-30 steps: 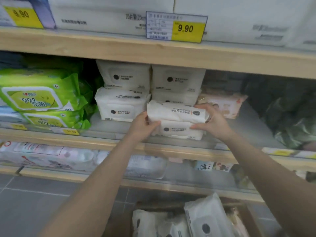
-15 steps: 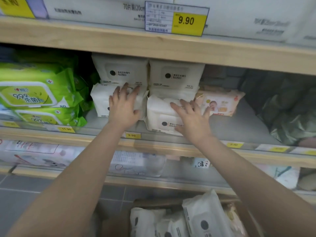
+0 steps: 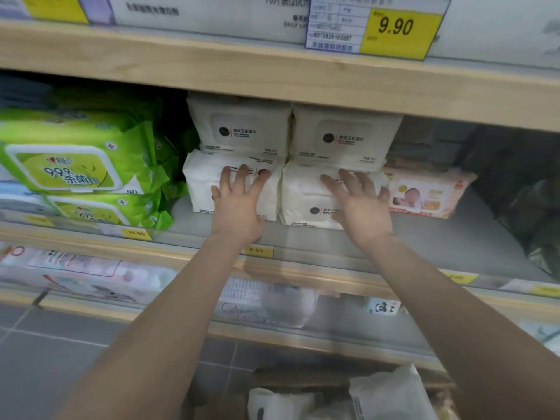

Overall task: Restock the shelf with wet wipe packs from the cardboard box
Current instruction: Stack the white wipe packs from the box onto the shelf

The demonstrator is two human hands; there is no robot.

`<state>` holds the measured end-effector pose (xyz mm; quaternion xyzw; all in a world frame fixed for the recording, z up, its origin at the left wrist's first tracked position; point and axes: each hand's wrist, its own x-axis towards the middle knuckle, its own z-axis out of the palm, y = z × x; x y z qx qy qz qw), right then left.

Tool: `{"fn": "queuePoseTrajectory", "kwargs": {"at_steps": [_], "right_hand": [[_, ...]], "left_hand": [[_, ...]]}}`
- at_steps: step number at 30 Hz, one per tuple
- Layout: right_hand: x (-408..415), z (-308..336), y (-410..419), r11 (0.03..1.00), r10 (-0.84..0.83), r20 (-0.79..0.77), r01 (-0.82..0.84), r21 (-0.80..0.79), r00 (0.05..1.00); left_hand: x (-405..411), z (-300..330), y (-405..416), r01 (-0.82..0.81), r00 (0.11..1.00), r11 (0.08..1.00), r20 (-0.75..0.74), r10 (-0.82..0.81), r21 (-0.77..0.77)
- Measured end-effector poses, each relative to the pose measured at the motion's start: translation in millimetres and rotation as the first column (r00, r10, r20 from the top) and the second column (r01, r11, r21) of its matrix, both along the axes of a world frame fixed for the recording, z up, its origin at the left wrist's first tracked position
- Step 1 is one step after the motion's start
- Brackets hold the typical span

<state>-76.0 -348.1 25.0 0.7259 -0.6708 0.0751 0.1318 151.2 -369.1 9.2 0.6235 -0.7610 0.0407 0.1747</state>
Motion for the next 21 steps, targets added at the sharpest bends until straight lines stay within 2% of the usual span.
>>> {"fn": "queuePoseTrajectory", "kwargs": {"at_steps": [3, 6, 8, 11, 15, 18, 21], "right_hand": [[1.5, 0.1, -1.1, 1.000, -0.016, -0.020, 0.016, 0.007, 1.000], [4.7, 6.6, -2.3, 0.994, -0.030, -0.051, 0.035, 0.101, 0.998], [5.9, 16.0, -4.5, 0.984, -0.037, -0.022, 0.040, 0.176, 0.999], [9.6, 41.0, 1.8, 0.960, 0.006, 0.037, -0.017, 0.281, 0.999], [4.4, 59.2, 47.3, 0.958, 0.085, 0.194, -0.133, 0.253, 0.977], [-12.0, 52.8, 104.9, 0.956, 0.048, 0.392, -0.156, 0.247, 0.919], [-31.4, 30.0, 173.8, 0.949, -0.023, 0.446, -0.121, 0.290, 0.895]], "left_hand": [[-1.7, 0.9, 0.4, -0.009, 1.000, 1.000, 0.016, 0.009, 0.004], [-3.4, 10.3, 1.3, -0.027, 0.999, 0.996, 0.033, 0.024, 0.088], [-5.7, 20.0, 5.9, -0.025, 0.999, 0.988, -0.016, 0.027, 0.155], [-12.5, 35.3, 28.0, 0.029, 0.991, 0.989, -0.135, -0.009, 0.147], [-23.8, 42.3, 78.6, 0.117, 0.968, 0.989, -0.233, -0.094, 0.089], [-38.4, 34.9, 127.8, 0.183, 0.928, 0.971, -0.353, -0.119, 0.154], [-57.7, 13.7, 185.9, 0.270, 0.871, 0.943, -0.467, -0.153, 0.194]]}}
